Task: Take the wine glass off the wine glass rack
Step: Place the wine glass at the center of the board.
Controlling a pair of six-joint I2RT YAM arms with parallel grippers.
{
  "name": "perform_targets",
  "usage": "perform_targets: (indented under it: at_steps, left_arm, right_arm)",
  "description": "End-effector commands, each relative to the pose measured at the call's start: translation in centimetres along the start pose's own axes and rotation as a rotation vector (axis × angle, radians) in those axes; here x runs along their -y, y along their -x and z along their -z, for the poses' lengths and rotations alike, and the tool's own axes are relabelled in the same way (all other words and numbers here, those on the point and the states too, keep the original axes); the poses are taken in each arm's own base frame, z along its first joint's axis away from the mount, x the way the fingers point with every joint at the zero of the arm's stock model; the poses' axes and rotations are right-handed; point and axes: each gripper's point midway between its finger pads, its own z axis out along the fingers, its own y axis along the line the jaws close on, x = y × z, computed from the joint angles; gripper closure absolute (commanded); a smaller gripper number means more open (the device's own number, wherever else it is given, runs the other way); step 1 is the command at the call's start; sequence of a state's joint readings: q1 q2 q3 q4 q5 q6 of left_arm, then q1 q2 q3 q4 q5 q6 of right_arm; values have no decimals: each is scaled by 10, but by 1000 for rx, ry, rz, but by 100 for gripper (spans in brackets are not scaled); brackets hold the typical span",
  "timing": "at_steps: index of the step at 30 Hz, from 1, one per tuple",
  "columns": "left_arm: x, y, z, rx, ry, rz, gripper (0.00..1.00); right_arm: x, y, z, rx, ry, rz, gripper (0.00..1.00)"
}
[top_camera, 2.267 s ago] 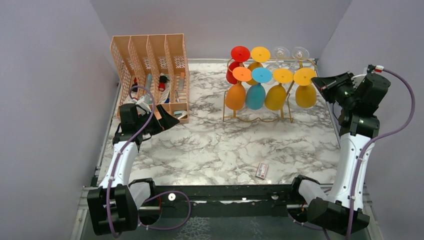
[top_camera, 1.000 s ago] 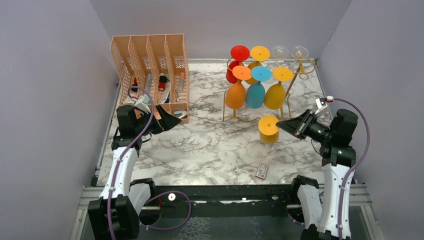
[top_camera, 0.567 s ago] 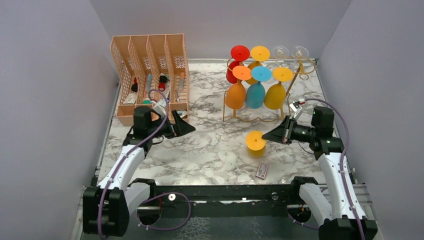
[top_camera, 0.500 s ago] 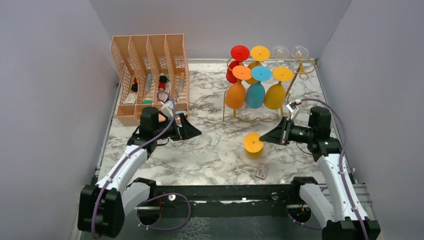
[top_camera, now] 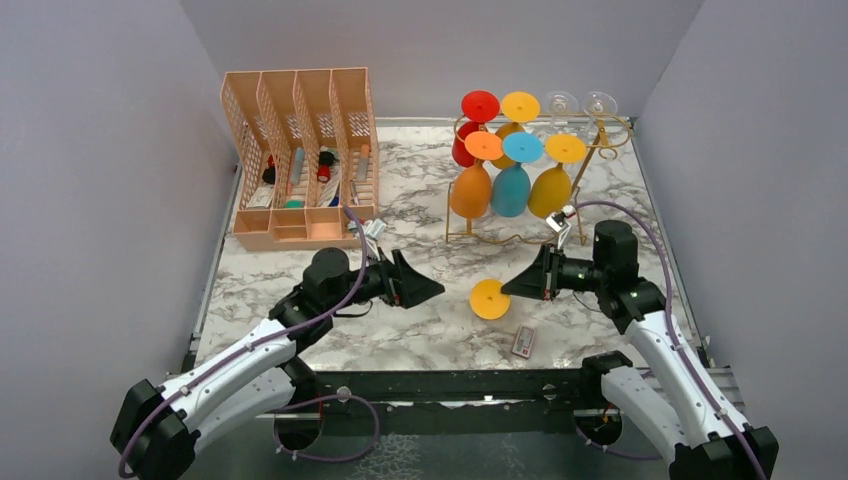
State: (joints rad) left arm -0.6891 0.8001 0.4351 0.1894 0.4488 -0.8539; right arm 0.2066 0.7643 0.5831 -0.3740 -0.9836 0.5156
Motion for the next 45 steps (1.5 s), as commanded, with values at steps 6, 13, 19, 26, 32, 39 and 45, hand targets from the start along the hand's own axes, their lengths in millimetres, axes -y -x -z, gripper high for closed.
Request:
perform_targets:
  at_steps: [6, 13, 19, 26, 32, 39, 45]
  left_arm:
    - [44, -10, -32, 28, -103, 7, 16]
    - [60, -24, -60, 6, -162, 3, 31]
    - [61, -37, -73, -26, -182, 9, 58]
    - [66, -32, -72, -10, -209, -58, 100]
    - [72, -17, -79, -27, -247, -91, 100]
    - [86, -1, -79, -69, -257, 45, 100]
    - [67, -23, -74, -120, -244, -37, 100]
  right_arm:
    - [-25, 8, -2, 54, 117, 132, 99]
    - [-22, -11, -2, 34, 159, 97, 99]
    - [-29, -9, -2, 27, 197, 104, 99]
    - [-36, 3, -1, 22, 189, 130, 98]
    - [-37, 15, -1, -3, 142, 167, 82]
    - [-37, 13, 0, -106, 102, 28, 50]
    - [-37, 6, 12, -52, 53, 210, 30]
